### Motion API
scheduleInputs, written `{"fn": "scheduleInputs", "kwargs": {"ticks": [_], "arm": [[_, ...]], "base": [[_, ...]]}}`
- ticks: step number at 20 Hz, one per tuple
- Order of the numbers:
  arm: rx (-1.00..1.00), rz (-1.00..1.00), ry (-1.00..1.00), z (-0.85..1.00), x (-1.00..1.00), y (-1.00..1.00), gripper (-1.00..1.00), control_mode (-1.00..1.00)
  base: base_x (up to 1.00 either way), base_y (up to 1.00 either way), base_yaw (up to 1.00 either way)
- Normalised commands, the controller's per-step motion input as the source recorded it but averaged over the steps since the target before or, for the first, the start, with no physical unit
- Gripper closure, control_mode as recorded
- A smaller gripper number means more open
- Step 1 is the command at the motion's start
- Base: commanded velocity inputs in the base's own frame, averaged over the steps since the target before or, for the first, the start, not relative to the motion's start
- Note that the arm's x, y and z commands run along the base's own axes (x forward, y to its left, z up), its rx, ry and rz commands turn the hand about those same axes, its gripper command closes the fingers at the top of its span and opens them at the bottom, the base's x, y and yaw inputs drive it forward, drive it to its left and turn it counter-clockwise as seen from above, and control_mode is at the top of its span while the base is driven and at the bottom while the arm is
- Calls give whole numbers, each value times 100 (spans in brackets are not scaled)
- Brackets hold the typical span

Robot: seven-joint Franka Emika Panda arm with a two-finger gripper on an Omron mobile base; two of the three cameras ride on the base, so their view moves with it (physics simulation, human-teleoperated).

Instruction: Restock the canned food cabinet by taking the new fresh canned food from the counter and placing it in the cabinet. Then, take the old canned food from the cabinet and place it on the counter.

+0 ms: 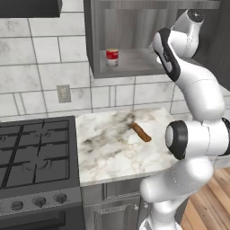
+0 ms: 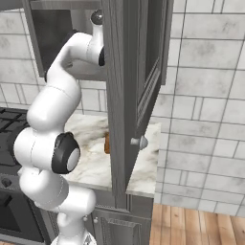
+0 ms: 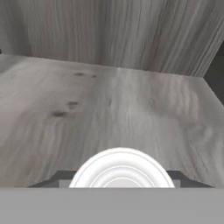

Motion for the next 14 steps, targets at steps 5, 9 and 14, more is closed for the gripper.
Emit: {"fn": "scheduleInputs", "kwargs": {"ticks": [5, 9, 14], "arm": [[9, -1, -15, -49, 38, -12, -100, -100], [2, 0, -20, -25, 38, -1, -100, -100], [0, -3, -6, -2, 27, 4, -100, -100]], "base": [[0, 0, 0], [0, 0, 0], [0, 0, 0]]}}
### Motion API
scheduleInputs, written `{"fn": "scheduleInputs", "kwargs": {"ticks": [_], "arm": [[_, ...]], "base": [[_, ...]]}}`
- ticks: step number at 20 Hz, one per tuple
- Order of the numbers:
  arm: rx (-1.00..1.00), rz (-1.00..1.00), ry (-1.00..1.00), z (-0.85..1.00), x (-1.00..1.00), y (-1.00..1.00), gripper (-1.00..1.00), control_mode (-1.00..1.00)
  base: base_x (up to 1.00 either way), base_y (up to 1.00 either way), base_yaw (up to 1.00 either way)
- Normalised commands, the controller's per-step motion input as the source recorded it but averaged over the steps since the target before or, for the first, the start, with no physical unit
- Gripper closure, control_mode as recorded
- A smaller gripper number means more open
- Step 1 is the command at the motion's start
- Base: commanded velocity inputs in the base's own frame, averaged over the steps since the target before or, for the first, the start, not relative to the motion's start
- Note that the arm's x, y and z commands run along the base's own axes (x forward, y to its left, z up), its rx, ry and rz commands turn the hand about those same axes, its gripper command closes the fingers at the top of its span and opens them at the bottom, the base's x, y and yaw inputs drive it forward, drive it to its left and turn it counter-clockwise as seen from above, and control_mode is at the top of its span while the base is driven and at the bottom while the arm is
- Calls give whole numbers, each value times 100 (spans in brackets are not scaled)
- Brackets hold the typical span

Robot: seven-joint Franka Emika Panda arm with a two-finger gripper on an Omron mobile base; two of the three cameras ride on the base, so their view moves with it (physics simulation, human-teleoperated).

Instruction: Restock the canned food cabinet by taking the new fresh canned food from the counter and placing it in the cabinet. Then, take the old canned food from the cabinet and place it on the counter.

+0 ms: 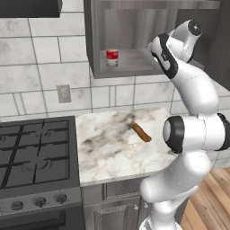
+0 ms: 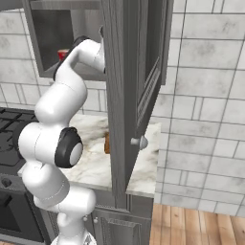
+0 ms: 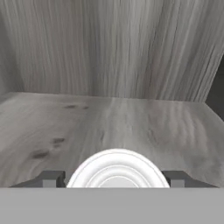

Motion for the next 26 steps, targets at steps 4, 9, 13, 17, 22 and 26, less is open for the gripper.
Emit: {"fn": "scheduleInputs", "kwargs": {"ticks": [4, 9, 13, 17, 22, 26], "arm": [[0, -5, 0, 0, 10, 1, -100, -100], [0, -7, -3, 5, 2, 0, -100, -100], [0, -4, -19, 6, -2, 0, -100, -100], [0, -7, -29, 0, 14, 0, -100, -100], [1, -9, -14, 35, -40, -3, -100, -100], [3, -4, 0, 44, -100, -23, -100, -100]], "base": [[0, 0, 0], [0, 0, 0], [0, 0, 0], [0, 0, 0], [0, 0, 0], [0, 0, 0]]}}
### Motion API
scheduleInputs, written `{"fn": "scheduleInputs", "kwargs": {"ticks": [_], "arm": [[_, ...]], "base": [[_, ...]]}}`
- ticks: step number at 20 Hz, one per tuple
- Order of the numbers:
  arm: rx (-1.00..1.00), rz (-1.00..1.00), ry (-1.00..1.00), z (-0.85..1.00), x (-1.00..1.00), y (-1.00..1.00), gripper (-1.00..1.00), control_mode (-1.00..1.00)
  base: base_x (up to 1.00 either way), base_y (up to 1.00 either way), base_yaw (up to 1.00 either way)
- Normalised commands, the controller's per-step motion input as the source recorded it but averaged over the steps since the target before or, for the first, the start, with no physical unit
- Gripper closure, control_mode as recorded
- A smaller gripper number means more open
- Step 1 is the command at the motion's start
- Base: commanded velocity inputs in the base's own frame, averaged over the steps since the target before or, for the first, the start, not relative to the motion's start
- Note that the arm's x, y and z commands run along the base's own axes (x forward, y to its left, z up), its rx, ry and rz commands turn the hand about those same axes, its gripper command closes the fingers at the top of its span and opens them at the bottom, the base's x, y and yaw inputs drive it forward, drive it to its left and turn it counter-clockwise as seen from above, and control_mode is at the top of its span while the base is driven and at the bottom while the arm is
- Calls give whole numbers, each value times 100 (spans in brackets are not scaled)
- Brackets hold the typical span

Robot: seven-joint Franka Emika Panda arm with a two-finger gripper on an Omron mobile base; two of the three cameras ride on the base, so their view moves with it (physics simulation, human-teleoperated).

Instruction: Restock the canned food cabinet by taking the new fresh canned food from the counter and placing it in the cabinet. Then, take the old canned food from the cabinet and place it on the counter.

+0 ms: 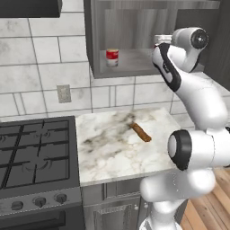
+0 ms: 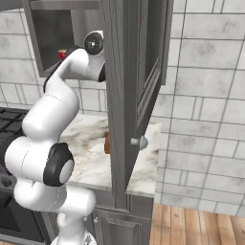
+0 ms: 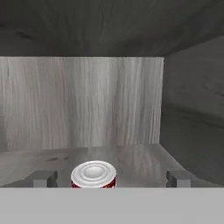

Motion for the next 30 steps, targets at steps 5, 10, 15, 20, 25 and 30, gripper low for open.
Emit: {"fn": "scheduleInputs", "kwargs": {"ticks": [5, 10, 15, 20, 25, 30], "arm": [[1, 1, 0, 69, -100, -8, -100, -100], [0, 14, 6, 12, -96, 27, -100, -100], [-3, 12, 8, -86, -51, 80, -100, -100], [-2, 1, 19, -66, 6, 82, -100, -100], [-9, 2, 25, -33, 17, 73, -100, -100], [-1, 7, 7, -12, 13, 30, -100, -100]], "base": [[0, 0, 0], [0, 0, 0], [0, 0, 0], [0, 0, 0], [0, 0, 0], [0, 0, 0]]}}
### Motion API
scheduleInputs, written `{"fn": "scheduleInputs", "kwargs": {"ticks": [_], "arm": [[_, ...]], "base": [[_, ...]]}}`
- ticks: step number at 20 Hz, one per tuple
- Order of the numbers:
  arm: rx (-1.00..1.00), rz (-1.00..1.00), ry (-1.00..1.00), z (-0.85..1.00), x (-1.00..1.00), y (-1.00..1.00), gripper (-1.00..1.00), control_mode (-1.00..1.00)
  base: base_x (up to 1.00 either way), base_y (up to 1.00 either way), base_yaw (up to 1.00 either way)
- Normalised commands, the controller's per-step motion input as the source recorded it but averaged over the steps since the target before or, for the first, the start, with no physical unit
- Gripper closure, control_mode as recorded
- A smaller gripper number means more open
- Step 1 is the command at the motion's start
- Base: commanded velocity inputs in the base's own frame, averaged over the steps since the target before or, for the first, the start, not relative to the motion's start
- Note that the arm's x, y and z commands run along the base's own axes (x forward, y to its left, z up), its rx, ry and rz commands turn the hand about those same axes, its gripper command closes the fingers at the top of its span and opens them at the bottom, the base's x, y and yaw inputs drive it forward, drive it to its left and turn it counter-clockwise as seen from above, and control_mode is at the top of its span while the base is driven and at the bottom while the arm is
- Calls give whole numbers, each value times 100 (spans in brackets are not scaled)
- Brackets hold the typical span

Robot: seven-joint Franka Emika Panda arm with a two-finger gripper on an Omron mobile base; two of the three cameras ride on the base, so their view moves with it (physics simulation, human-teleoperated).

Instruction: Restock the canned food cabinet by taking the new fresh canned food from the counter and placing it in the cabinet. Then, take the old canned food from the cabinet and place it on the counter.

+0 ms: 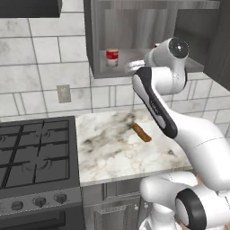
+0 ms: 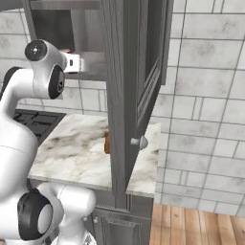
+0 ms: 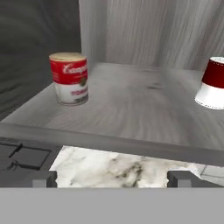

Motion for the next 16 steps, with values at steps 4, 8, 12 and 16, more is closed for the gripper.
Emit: {"fn": "scheduleInputs", "kwargs": {"ticks": [4, 8, 12, 16], "arm": [[7, 0, 1, 15, 37, 0, -100, -100], [0, 2, 1, 5, 49, 0, -100, -100], [0, 6, 0, 0, 39, 8, -100, -100], [2, 13, 0, 0, 16, 21, -100, -100]], "base": [[0, 0, 0], [0, 0, 0], [0, 0, 0], [0, 0, 0]]}}
